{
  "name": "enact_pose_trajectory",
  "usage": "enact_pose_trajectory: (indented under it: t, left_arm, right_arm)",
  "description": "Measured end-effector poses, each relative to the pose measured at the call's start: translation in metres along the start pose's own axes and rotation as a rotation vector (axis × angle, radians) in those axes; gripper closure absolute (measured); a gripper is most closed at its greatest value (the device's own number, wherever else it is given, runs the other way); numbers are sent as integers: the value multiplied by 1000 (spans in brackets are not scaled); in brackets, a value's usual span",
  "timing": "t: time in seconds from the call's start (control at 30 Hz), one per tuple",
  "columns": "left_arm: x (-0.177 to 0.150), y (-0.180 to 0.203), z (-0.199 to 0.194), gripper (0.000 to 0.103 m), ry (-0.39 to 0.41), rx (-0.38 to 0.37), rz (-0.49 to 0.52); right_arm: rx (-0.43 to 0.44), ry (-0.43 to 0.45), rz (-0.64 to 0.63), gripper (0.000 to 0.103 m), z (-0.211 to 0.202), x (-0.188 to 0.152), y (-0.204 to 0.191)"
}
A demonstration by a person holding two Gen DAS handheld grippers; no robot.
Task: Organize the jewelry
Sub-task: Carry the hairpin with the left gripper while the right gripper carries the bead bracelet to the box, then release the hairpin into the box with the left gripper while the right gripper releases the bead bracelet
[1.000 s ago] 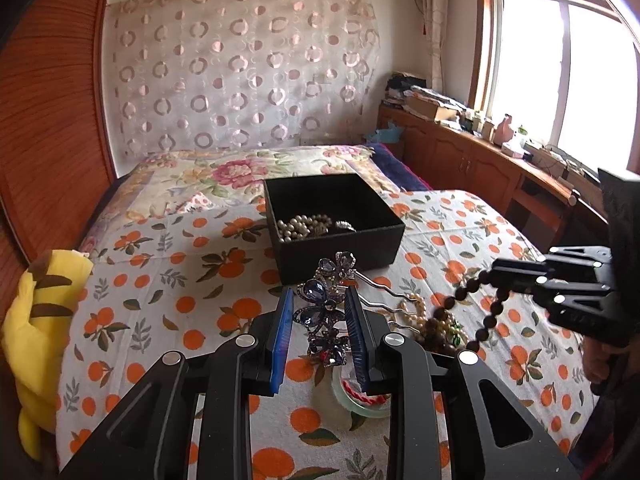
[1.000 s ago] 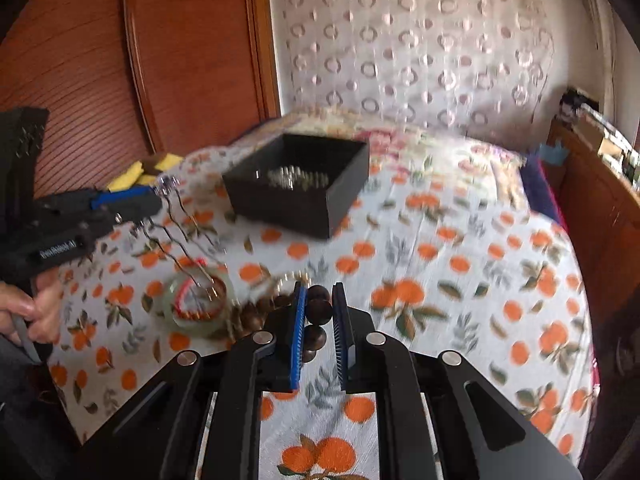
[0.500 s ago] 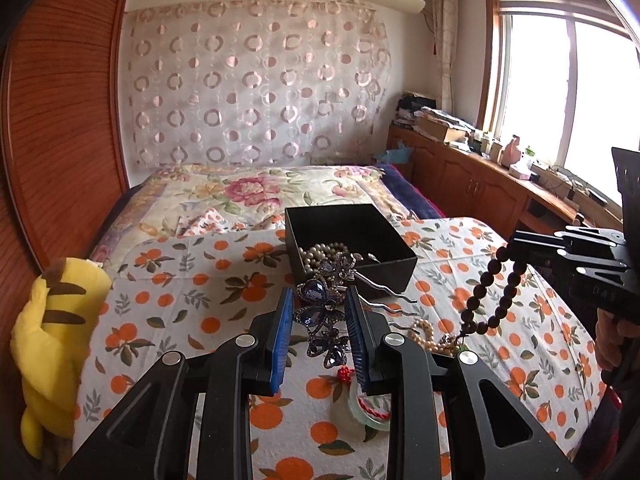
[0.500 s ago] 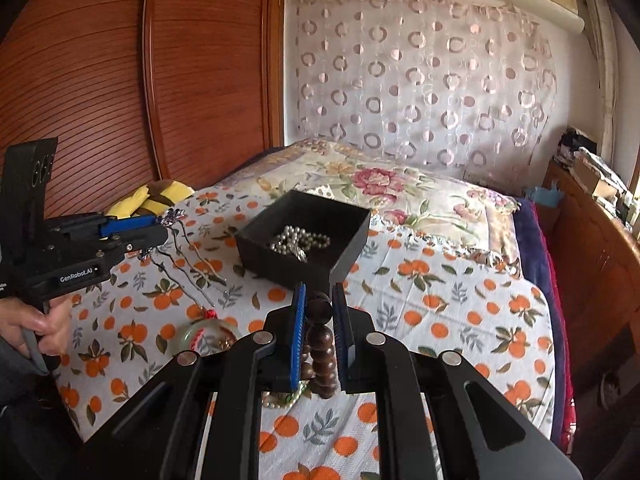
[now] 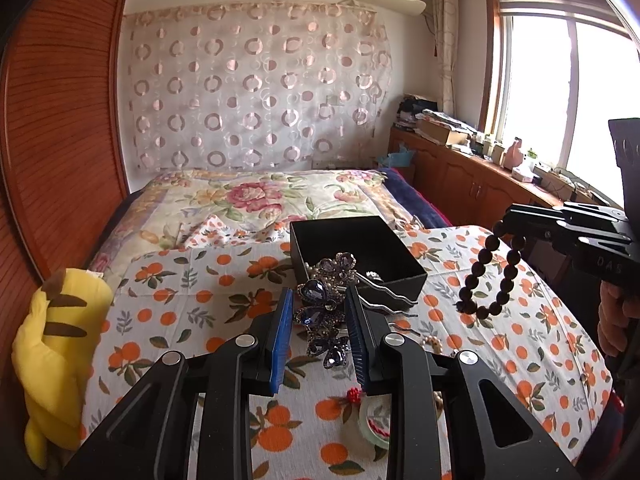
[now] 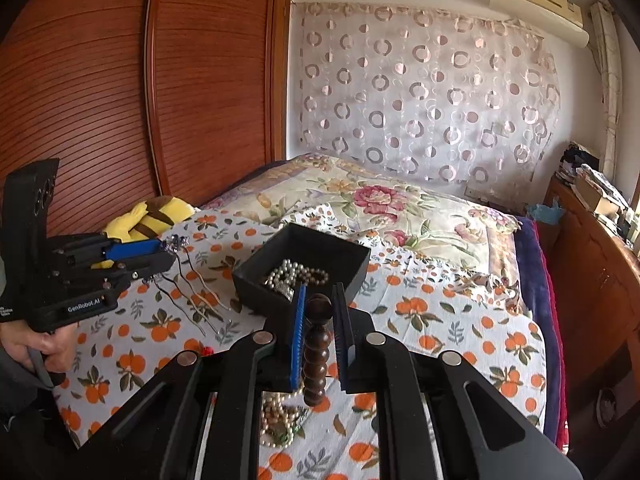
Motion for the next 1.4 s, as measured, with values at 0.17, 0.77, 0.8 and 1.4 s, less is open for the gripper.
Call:
enact_pose_trajectory:
  t: [0.17,0.77,0.8,1.4]
  left_arm:
    - [11,-3,8,78,0,2,-4]
    - [45,-7,40,78,-8,33,17]
    - [46,-7,41,78,-7,34,17]
    - [55,-13,72,78,-48,58,25]
  right_arm:
    - [20,13,-13,88,10,17,2]
    - [99,52,-8,88,63,64,20]
    - [104,51,-6,88,66,64,20]
    - [180,-55,108,87,127,20,36]
Point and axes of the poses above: each gripper's, at about its wrist camera, not at the fingertips, and z roughly the way its jaws point, y to its right, x to its top, the point moved 8 cm from there along z, roughly the way its jaws point
